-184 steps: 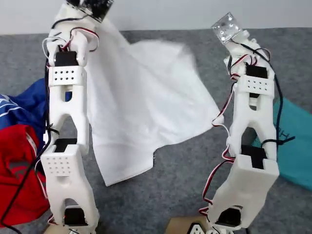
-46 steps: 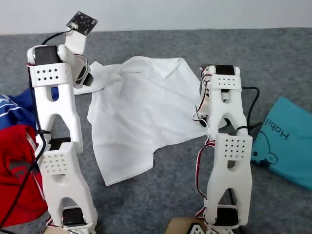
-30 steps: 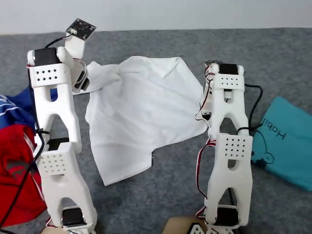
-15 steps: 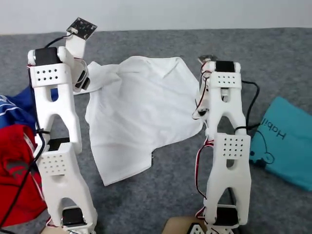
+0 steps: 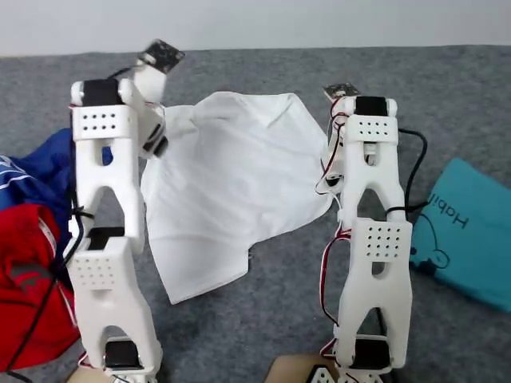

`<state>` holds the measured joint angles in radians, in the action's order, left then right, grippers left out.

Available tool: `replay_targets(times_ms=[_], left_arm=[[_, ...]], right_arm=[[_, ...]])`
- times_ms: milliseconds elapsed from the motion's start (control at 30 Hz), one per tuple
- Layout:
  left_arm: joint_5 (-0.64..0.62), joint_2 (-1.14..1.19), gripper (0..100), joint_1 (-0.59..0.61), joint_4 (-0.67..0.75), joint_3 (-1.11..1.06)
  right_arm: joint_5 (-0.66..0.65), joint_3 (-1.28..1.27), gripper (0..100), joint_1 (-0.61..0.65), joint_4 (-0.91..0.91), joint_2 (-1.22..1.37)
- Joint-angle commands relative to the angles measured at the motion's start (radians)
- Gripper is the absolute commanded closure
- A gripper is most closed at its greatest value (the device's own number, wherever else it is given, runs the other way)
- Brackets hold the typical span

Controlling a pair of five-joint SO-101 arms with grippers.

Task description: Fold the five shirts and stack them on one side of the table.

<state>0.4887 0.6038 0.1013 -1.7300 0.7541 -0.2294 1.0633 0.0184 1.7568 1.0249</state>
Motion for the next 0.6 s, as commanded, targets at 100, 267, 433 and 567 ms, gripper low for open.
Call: replay_targets(times_ms=[100, 267, 433, 567], left_arm=[[0.072, -0.391, 86, -0.068, -0.025, -0.509], [0.086, -0.649, 83, -0.137, -0.021, -0.86], [0.149, -0.778, 82, -0.172, 0.058, -1.171], [0.186, -0.819, 80, -0.18, 0.192, -1.382]], right_arm=[[-0.012, 0.049, 98.8, -0.015, 0.033, -0.076], [-0.012, 0.046, 98.8, -0.016, 0.031, -0.076], [-0.014, 0.049, 98.8, -0.016, 0.03, -0.074], [-0.014, 0.049, 98.8, -0.018, 0.03, -0.074]])
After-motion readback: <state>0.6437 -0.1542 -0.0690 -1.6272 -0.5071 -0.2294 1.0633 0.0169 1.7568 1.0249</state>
